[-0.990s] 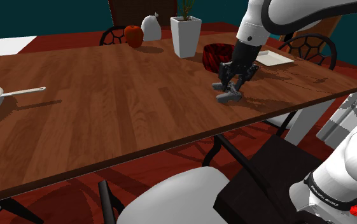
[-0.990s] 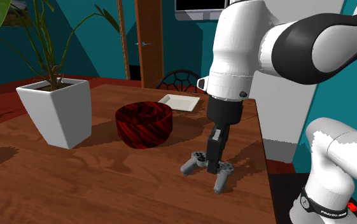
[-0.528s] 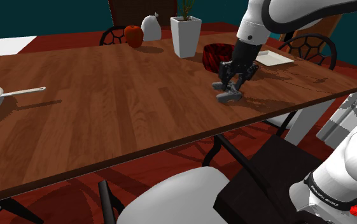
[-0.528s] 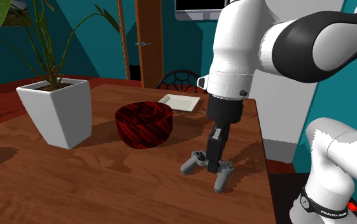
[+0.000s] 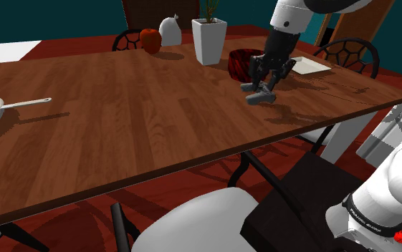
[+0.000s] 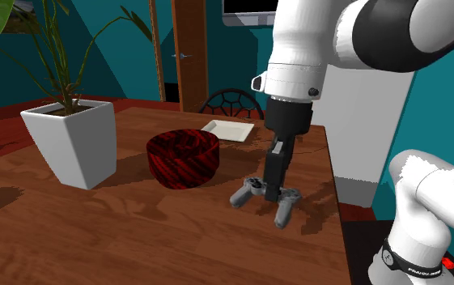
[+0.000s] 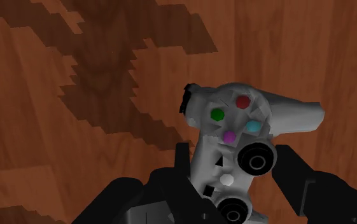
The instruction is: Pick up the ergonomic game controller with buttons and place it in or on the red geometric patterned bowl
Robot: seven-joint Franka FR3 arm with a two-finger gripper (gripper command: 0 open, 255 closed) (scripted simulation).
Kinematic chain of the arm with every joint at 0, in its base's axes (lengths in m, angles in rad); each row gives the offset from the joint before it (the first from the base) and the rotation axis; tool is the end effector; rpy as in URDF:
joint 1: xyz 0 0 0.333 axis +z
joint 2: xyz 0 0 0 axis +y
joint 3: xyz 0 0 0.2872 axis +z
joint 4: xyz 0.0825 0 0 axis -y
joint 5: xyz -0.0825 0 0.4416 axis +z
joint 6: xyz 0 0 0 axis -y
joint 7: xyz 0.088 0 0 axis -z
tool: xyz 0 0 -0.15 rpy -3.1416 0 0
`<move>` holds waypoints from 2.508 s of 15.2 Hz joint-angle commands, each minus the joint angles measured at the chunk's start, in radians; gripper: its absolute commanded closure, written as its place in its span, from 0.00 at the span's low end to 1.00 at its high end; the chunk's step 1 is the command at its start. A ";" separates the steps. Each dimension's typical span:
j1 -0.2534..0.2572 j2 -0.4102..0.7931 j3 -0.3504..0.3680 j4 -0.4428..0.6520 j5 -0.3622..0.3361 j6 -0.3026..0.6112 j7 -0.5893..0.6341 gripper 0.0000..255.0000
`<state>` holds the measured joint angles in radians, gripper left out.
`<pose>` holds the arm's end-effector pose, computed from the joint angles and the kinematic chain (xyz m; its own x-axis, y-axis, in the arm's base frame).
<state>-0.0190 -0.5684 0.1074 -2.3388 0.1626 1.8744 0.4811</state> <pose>0.4648 0.0604 0.4717 0.8996 -0.4347 0.0417 -0.4259 -0.8945 -0.1361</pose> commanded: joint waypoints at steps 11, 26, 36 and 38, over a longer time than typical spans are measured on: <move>-0.003 0.016 -0.008 0.174 -0.010 -0.157 0.017 1.00; -0.023 0.140 -0.053 0.446 -0.036 -0.311 -0.019 1.00; -0.082 0.448 -0.170 0.790 -0.051 -0.367 -0.186 1.00; -0.096 0.522 -0.191 0.883 -0.044 -0.390 -0.217 1.00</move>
<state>-0.1105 -0.0886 -0.0766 -1.5099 0.1149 1.4973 0.2740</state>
